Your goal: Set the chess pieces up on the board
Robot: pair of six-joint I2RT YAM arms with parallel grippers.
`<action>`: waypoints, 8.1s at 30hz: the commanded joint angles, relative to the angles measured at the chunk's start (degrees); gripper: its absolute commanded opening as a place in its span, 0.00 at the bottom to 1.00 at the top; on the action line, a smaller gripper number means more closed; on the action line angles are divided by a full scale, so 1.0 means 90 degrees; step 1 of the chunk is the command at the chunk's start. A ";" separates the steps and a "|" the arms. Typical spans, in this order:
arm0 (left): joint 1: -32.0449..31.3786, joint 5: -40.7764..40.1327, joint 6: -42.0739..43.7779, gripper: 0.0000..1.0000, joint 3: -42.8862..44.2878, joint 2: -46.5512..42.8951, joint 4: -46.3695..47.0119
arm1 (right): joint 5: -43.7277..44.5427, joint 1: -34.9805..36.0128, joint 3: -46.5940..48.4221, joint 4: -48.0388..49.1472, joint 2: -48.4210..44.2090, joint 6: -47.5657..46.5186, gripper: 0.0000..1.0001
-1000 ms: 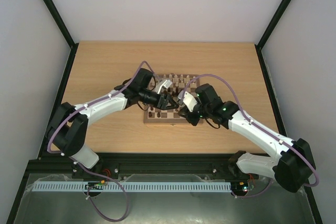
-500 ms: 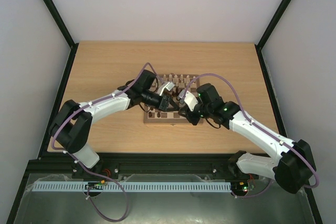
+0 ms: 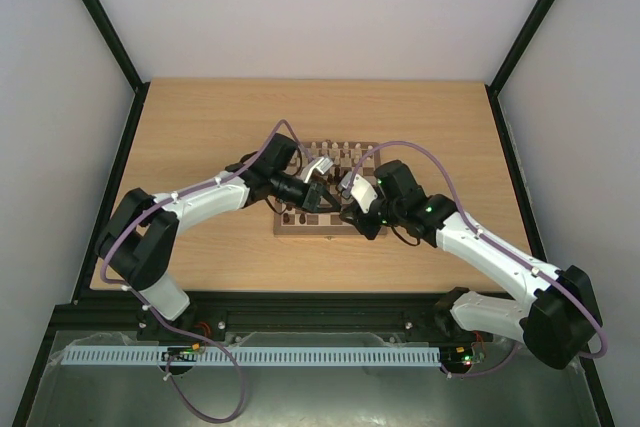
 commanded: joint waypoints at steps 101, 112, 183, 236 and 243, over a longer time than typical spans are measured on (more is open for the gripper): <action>-0.0758 -0.6337 0.2062 0.12 0.2206 0.1618 -0.4296 | -0.0371 -0.1617 -0.0738 0.0204 -0.0590 0.0337 0.47; -0.0763 -0.6320 0.2033 0.20 0.2272 0.1507 -0.4238 | -0.0388 -0.1617 -0.0737 0.0186 -0.0600 0.0346 0.47; 0.1053 -0.4143 0.0939 0.51 -0.0626 -0.1720 -0.0597 | 0.0909 -0.0602 0.3469 -0.1812 0.4489 -0.0092 0.11; 0.1200 -0.3989 0.0988 0.51 -0.0538 -0.1484 -0.0702 | 0.0616 -0.0289 0.1796 -0.1978 0.3111 -0.0202 0.13; 0.1200 -0.3964 0.0993 0.51 -0.0538 -0.1493 -0.0712 | 0.0625 -0.0289 0.1793 -0.1943 0.3182 -0.0200 0.18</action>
